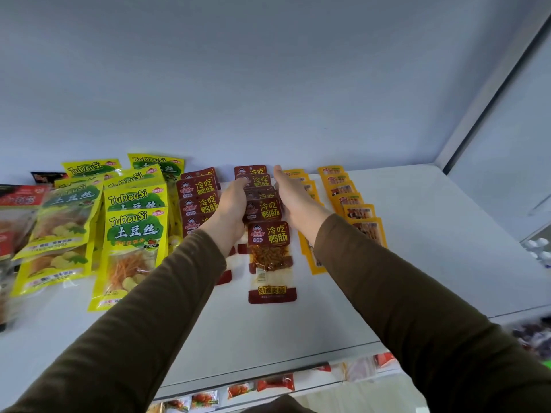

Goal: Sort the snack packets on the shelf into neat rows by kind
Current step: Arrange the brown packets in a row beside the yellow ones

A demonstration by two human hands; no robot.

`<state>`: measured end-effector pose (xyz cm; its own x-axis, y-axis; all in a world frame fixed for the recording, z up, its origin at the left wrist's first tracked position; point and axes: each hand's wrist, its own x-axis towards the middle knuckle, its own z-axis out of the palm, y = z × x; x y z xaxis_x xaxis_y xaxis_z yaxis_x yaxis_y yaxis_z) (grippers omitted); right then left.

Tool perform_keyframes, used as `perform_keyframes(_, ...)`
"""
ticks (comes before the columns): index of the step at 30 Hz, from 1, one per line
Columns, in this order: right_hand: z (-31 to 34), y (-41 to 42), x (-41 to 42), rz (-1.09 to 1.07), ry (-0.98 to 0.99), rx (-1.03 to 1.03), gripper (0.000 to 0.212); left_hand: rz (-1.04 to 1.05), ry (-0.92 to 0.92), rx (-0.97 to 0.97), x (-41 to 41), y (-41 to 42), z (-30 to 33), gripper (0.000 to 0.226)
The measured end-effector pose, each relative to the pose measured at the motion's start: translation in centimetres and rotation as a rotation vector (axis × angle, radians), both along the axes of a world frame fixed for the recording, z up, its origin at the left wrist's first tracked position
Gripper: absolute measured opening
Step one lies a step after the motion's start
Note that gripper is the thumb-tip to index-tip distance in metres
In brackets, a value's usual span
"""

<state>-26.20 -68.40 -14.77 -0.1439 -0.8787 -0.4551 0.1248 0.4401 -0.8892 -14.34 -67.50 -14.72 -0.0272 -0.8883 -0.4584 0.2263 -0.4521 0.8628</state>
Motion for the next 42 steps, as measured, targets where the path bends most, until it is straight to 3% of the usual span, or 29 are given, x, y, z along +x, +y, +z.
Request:
perform_keyframes(4,0.6,0.6,0.4,0.017,-0.012,0.000,0.059,0.026,0.033,-0.001,-0.3,0.8,0.5,0.035)
perform_keyframes(9,0.3,2.8,-0.3,0.017,0.048,-0.075,0.035,0.057,-0.067,-0.046,0.8,2.5,0.2,0.026)
perform_keyframes(13,-0.4,4.5,-0.4,0.063,0.040,-0.087,0.052,-0.035,-0.043,-0.031,0.5,4.5,-0.7,0.034)
perform_keyframes(22,-0.3,5.3,0.4,0.063,0.032,-0.100,0.051,-0.050,0.107,-0.054,0.6,5.0,0.0,0.031)
perform_keyframes(26,0.4,5.8,0.8,0.082,0.126,-0.143,0.055,-0.119,0.037,-0.124,1.1,5.1,0.0,0.037)
perform_keyframes(30,1.6,6.6,2.1,0.083,0.370,-0.419,0.055,-0.237,-0.299,-0.335,3.3,6.4,0.1,0.056)
perform_keyframes(31,2.0,6.5,2.7,0.092,0.375,-0.473,0.054,-0.236,-0.469,-0.439,4.3,6.7,-0.2,0.060)
perform_keyframes(33,2.5,5.5,4.3,0.123,0.302,-0.476,0.052,-0.222,-1.040,-0.625,6.6,6.9,-1.1,0.065)
perform_keyframes(35,2.6,3.5,6.0,0.144,0.185,-0.378,0.053,-0.221,-1.522,-0.690,8.1,6.8,-2.0,0.071)
perform_keyframes(36,2.7,2.6,7.0,0.154,0.142,-0.313,0.054,-0.243,-1.660,-0.676,8.5,6.6,-2.2,0.073)
perform_keyframes(38,2.9,0.8,8.8,0.176,0.114,-0.194,0.056,-0.311,-1.805,-0.612,8.5,5.6,-2.6,0.078)
perform_keyframes(42,2.7,-2.4,11.0,0.170,0.198,-0.095,0.041,-0.414,-1.869,-0.527,8.3,3.7,-3.6,0.090)
